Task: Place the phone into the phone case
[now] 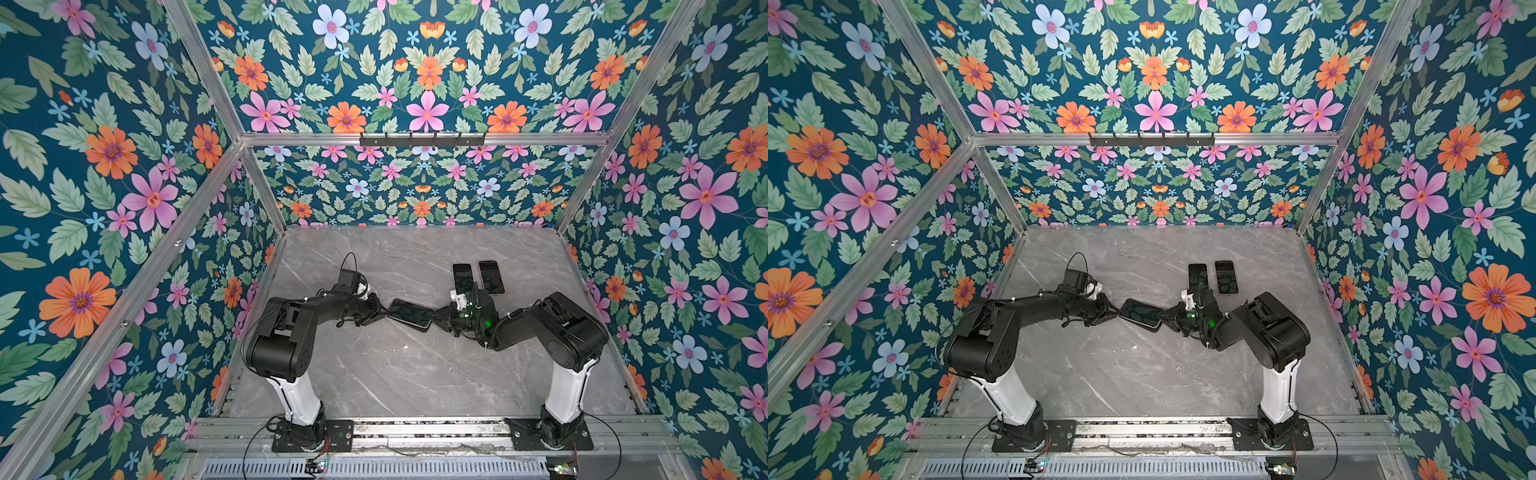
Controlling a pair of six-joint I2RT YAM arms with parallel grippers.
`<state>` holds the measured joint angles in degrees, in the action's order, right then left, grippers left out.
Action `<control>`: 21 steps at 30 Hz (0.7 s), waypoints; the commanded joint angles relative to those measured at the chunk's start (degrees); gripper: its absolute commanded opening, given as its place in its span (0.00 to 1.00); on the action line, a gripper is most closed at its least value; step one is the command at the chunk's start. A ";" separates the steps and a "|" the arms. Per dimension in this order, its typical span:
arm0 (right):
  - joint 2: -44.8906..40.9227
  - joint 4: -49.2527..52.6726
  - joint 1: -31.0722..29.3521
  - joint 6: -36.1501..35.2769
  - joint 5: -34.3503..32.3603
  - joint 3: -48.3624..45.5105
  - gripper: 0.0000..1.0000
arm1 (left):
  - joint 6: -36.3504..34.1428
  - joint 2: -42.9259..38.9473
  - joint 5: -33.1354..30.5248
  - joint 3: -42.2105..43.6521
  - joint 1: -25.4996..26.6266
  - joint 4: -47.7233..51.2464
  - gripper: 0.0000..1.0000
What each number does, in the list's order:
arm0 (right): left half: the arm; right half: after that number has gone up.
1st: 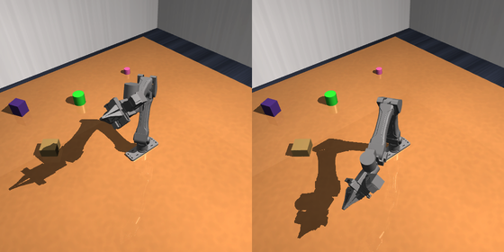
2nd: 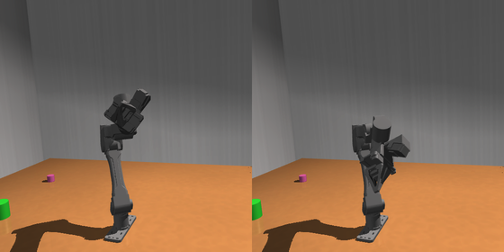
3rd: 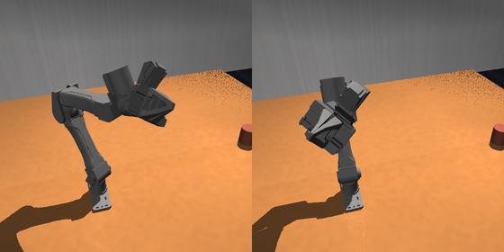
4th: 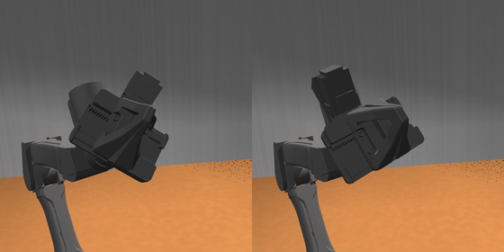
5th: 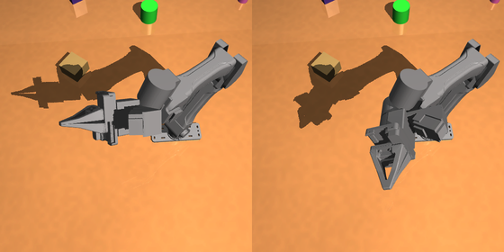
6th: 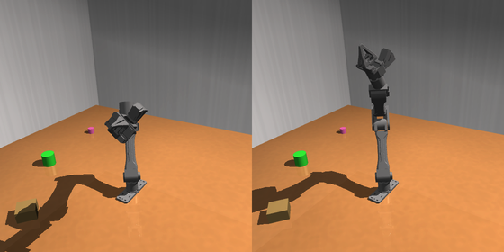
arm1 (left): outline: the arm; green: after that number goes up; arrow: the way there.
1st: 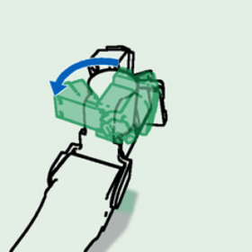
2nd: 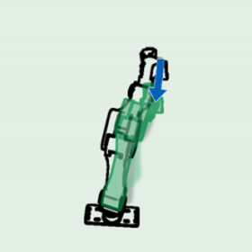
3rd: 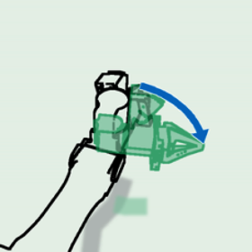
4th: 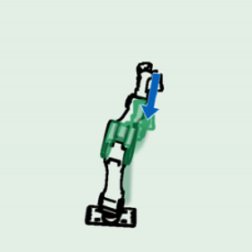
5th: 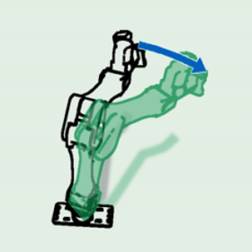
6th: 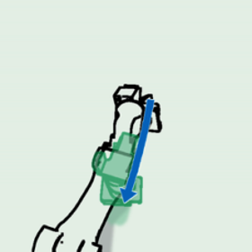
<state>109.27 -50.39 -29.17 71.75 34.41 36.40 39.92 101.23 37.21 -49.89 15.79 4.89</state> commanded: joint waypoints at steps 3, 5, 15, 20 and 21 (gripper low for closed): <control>0.85 5.49 -0.17 -0.14 -0.59 -0.10 0.05 | -1.52 0.79 -0.39 0.14 0.10 1.10 0.18; 1.03 5.15 -0.17 0.05 -0.56 -0.19 0.05 | -1.47 1.06 -0.38 0.13 0.07 1.00 0.16; 0.90 5.80 -0.40 -0.19 -0.75 -0.02 0.07 | -1.21 1.51 -0.36 0.67 0.04 0.21 0.13; -0.69 9.99 -0.42 -1.44 -1.52 0.20 0.14 | -1.07 1.45 -0.36 0.76 0.05 0.07 0.13; -1.35 11.37 -0.44 -1.86 -1.63 0.40 0.17 | -1.07 1.37 -0.43 0.76 0.04 0.11 0.13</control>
<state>108.81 -47.53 -29.54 70.17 34.33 36.58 39.09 102.32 38.20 -49.30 15.77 3.20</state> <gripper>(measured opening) 0.152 0.130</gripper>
